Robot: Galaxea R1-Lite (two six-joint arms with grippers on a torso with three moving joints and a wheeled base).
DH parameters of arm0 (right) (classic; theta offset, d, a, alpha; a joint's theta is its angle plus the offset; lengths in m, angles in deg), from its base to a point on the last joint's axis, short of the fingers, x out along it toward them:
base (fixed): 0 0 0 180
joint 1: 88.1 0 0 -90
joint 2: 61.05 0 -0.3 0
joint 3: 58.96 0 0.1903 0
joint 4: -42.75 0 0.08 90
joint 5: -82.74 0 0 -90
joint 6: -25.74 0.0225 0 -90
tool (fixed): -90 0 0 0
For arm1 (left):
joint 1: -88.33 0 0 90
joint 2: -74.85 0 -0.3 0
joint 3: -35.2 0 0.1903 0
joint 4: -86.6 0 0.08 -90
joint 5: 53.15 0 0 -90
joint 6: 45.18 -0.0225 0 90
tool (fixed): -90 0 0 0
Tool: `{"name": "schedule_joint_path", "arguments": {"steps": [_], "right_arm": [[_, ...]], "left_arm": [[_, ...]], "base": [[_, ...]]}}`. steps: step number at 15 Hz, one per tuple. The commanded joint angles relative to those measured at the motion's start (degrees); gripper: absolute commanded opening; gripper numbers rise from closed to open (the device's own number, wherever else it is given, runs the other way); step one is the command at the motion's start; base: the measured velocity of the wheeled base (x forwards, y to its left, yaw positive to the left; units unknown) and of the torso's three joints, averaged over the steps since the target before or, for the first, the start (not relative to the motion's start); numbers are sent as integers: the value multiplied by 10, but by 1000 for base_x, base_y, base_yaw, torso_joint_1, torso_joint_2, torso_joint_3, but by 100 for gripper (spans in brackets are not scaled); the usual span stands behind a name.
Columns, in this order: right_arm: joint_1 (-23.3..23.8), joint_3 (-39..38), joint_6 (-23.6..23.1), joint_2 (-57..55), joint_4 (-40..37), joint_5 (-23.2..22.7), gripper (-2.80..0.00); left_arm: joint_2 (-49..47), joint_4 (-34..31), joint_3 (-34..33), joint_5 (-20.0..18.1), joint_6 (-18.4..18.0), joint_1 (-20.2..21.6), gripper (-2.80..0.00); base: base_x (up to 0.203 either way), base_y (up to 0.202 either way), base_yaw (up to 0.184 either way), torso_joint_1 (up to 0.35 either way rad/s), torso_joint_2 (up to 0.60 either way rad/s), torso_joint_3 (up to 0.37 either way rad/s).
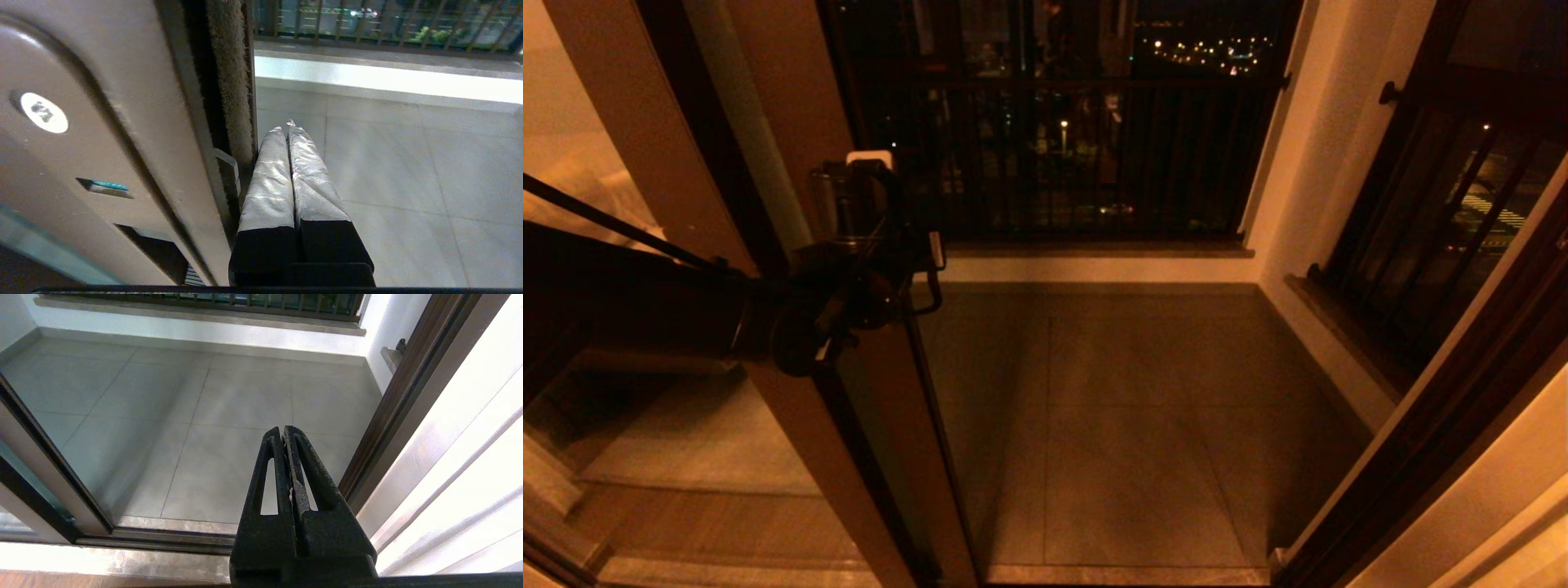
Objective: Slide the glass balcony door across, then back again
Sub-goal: Open the slid door
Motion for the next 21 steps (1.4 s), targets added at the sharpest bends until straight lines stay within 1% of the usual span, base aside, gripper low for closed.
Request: {"name": "schedule_joint_path", "arguments": {"steps": [1,12,21], "right_arm": [[-1,0,-1,-1,0,0,-280],[0,0,-1,-1,0,0,-280],[0,0,-1,-1,0,0,-280]], "left_arm": [[0,4,-5,-1,1,4,-280],[5,4,-24,-6,6,39,-280],[12,4,-39,-7,6,49,-280]], "base": [[0,0,0,0,0,0],[0,0,0,0,0,0],[0,0,0,0,0,0]]}}
